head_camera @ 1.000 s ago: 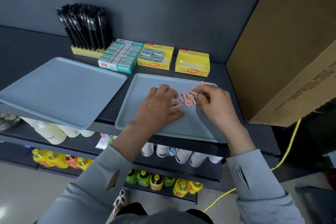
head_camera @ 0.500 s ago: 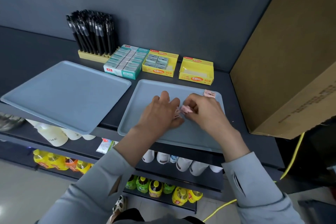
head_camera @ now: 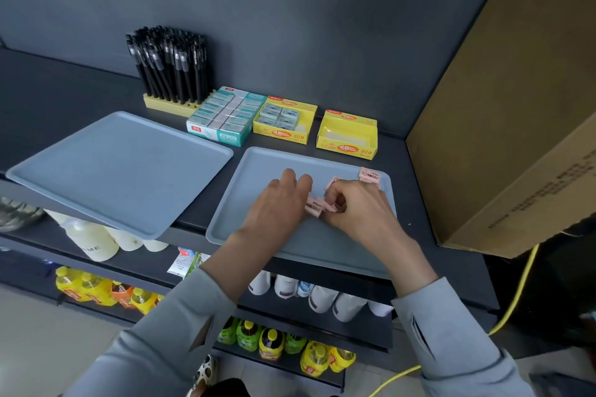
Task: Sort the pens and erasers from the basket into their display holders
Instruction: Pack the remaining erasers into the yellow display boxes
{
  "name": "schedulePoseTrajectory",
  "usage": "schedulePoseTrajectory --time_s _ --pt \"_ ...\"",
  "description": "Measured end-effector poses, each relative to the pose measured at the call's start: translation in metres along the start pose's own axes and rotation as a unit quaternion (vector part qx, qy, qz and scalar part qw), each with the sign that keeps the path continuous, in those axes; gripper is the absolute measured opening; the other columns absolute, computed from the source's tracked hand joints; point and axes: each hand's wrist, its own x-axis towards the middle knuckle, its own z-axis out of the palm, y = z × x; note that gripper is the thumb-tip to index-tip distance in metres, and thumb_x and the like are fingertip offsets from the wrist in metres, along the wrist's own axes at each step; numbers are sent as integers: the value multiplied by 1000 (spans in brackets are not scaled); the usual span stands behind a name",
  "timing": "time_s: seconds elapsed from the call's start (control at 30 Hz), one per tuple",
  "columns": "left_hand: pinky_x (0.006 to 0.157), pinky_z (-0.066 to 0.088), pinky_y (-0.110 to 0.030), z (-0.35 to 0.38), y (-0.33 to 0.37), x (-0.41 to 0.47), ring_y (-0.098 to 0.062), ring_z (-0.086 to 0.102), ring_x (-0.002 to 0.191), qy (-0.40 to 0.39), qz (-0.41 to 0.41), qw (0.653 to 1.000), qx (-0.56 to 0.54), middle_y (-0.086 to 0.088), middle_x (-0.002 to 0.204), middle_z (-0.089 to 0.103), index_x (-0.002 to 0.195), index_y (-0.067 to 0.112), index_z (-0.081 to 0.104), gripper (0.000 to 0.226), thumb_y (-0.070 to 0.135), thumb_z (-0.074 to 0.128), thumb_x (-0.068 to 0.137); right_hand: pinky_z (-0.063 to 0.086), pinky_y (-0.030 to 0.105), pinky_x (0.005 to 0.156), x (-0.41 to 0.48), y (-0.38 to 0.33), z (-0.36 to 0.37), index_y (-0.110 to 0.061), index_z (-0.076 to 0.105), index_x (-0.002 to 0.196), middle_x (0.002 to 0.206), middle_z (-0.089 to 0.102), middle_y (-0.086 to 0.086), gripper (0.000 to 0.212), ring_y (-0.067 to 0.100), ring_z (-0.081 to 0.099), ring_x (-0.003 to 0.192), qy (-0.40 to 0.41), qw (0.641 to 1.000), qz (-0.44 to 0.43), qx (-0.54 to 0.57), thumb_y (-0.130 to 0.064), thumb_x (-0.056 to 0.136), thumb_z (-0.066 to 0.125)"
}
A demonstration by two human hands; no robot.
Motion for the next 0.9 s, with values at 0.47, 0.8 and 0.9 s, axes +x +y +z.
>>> schedulePoseTrajectory --time_s 0.47,0.8,0.9 --pt "62 53 -25 -33 -13 22 -17 60 70 -73 -251 610 -748 -18 102 56 109 15 57 23 3 41 98 45 16 66 29 2 -26 -30 71 87 81 68 -11 14 2 61 75 99 969 57 221 -16 88 70" --pt "57 56 -24 -58 -48 81 -23 61 78 -72 -298 516 -800 -14 108 54 111 11 64 20 19 49 99 58 33 70 108 22 -52 -25 70 87 84 72 5 10 19 68 72 133 956 128 227 -15 88 72" --pt "54 55 -20 -63 -59 102 -22 60 78 -82 -277 531 -797 -14 106 53 112 9 60 18 13 45 103 58 26 65 145 25 -47 -27 71 81 86 71 3 16 19 69 71 116 959 154 207 -12 86 74"
